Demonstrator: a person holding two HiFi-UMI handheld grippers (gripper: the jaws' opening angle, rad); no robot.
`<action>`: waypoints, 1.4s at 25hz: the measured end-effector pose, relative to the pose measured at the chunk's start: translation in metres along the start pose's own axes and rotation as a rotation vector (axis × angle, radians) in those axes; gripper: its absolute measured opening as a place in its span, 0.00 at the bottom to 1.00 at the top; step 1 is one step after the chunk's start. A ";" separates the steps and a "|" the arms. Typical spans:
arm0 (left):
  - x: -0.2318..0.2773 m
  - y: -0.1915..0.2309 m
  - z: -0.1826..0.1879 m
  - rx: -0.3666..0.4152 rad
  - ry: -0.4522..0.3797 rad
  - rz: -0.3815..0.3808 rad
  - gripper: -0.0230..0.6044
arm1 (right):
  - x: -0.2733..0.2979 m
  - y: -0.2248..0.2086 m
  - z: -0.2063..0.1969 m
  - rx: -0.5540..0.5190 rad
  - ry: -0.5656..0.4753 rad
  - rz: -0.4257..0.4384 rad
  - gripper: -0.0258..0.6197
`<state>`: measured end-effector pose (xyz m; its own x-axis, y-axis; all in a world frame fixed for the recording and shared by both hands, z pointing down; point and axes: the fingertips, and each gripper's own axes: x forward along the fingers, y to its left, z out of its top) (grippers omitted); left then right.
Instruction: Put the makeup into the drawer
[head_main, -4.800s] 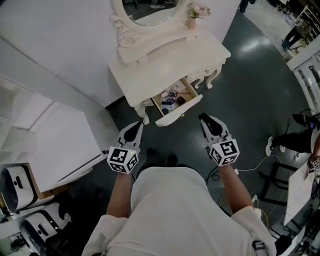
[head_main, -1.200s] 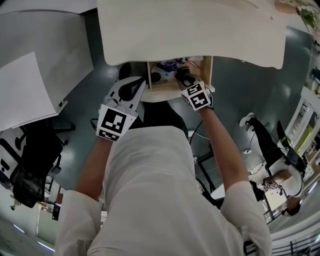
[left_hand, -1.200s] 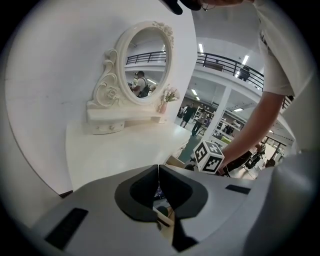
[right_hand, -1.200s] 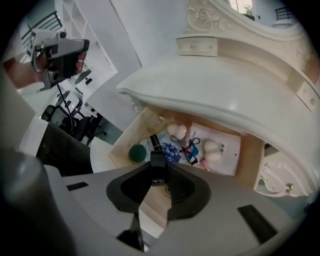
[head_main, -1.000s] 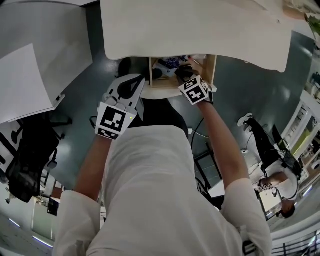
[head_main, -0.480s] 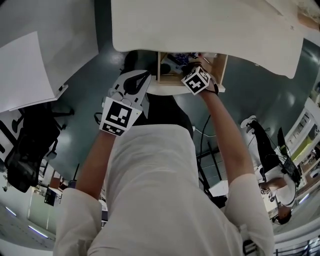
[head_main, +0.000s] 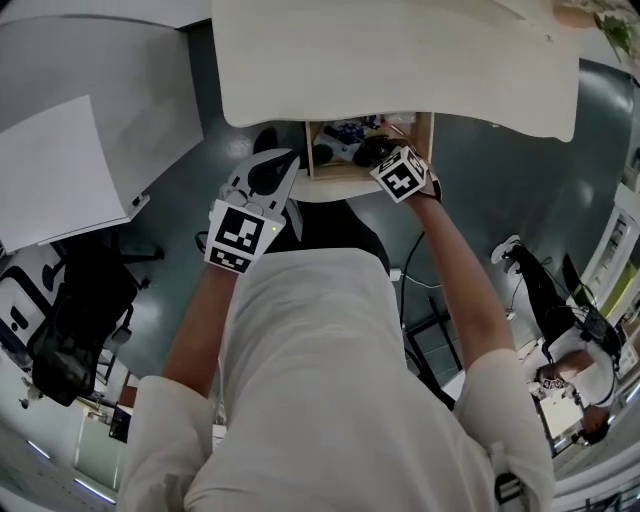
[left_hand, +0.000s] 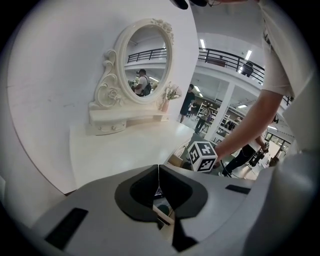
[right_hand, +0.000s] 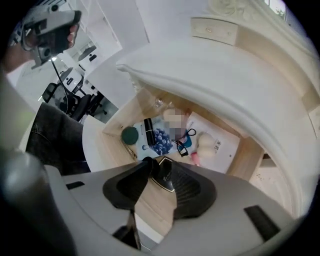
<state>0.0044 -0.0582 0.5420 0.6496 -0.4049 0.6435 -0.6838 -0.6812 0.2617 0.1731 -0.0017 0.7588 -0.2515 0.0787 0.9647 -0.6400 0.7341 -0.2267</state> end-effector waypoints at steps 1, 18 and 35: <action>-0.001 -0.002 0.004 0.005 -0.006 0.000 0.07 | -0.010 -0.002 0.000 0.013 -0.015 -0.010 0.29; -0.021 -0.010 0.031 0.101 -0.021 0.018 0.07 | -0.166 -0.016 0.045 0.142 -0.416 -0.173 0.12; -0.101 -0.006 0.015 0.142 -0.095 -0.115 0.07 | -0.256 0.062 0.060 0.306 -0.644 -0.439 0.09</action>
<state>-0.0521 -0.0229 0.4645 0.7538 -0.3704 0.5428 -0.5539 -0.8026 0.2215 0.1539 -0.0170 0.4900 -0.2397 -0.6402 0.7299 -0.9222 0.3852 0.0351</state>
